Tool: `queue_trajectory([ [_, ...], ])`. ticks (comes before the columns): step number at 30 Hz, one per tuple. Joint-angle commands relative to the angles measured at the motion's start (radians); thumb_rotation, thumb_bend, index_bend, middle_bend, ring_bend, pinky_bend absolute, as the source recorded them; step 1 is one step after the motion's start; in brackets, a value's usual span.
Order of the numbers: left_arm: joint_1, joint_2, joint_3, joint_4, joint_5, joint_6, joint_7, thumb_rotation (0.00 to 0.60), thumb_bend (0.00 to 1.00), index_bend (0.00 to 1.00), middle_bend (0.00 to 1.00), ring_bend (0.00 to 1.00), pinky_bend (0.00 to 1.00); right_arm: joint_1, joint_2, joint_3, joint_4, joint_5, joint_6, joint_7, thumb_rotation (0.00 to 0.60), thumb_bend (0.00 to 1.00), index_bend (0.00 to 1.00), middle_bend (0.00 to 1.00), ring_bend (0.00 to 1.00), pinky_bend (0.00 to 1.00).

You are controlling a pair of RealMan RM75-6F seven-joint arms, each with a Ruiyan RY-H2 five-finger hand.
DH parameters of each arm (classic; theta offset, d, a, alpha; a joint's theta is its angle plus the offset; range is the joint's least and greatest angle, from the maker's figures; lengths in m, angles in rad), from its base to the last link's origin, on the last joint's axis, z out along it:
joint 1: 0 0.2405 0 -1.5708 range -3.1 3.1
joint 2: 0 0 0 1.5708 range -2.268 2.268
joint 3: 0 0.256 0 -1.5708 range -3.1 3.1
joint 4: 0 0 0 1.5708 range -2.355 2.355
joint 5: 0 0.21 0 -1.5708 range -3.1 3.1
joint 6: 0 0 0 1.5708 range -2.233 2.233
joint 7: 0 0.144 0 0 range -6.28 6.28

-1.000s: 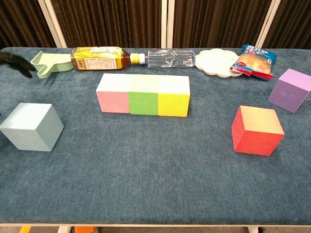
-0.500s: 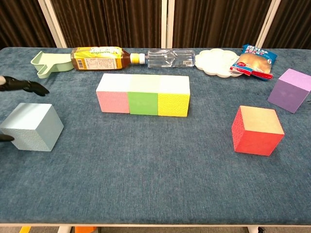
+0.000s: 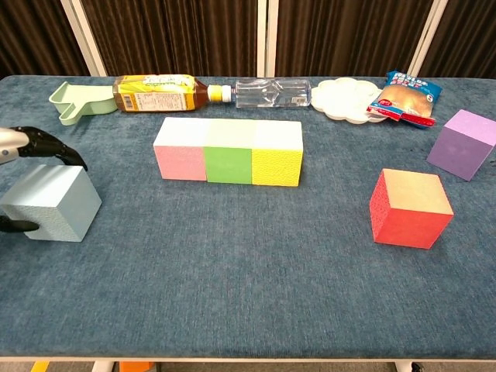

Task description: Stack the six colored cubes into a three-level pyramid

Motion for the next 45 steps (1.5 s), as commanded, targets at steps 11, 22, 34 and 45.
queue_trajectory([
  [11,-0.053,0.077,-0.1,-0.035,0.036,0.031,-0.196,0.6,0.16,0.41,0.45,0.25,0.09,-0.014,0.009,0.003,-0.012,-0.003,0.025,-0.001,0.6,0.11,0.0,0.05,0.0,0.0],
  [22,-0.239,0.146,-0.26,-0.176,-0.214,-0.184,-0.041,0.6,0.16,0.39,0.44,0.25,0.09,-0.029,0.017,0.0,-0.014,-0.004,0.041,0.005,0.6,0.11,0.0,0.05,0.0,0.0],
  [34,-0.448,0.036,-0.312,-0.128,-0.502,-0.272,0.235,0.6,0.16,0.39,0.44,0.25,0.09,-0.034,0.025,0.002,-0.021,-0.005,0.046,0.006,0.6,0.1,0.0,0.05,0.0,0.0],
  [45,-0.517,-0.025,-0.271,-0.122,-0.632,-0.234,0.35,0.6,0.16,0.39,0.44,0.25,0.09,-0.036,0.023,0.002,-0.014,-0.005,0.046,0.017,0.6,0.11,0.0,0.05,0.0,0.0],
])
